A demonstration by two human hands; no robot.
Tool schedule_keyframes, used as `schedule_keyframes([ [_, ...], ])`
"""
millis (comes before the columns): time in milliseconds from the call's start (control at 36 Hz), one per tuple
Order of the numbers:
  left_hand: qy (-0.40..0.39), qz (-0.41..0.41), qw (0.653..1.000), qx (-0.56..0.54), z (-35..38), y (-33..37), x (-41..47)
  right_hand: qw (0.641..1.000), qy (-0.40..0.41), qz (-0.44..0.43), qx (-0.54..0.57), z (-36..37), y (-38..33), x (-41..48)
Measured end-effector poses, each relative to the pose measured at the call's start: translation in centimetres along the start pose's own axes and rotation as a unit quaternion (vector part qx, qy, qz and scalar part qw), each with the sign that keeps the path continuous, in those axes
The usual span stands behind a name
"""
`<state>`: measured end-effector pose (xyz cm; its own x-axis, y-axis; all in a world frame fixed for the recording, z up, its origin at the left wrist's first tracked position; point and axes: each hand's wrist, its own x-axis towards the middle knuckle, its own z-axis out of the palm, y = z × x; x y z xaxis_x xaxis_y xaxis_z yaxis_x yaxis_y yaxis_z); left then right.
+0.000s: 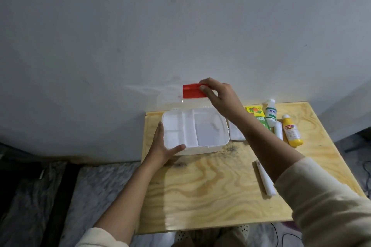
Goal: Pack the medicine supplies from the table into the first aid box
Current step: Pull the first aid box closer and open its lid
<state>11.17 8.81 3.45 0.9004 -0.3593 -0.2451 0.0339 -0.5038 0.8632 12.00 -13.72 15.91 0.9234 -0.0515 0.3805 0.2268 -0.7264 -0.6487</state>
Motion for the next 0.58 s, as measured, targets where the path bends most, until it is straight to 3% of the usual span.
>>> schedule_keyframes([
  [194,0.026,0.033,0.999,-0.025,0.1,0.6,-0.2,0.998,0.061,0.026,-0.007,0.6,0.8,2.6],
  [389,0.033,0.009,0.998,-0.052,0.3,-0.2,-0.1,0.987,0.158,0.022,-0.017,1.4,2.4,4.1],
  [583,0.038,0.006,0.997,-0.074,0.4,-0.3,-0.5,0.983,0.179,0.025,-0.023,2.1,4.7,3.4],
])
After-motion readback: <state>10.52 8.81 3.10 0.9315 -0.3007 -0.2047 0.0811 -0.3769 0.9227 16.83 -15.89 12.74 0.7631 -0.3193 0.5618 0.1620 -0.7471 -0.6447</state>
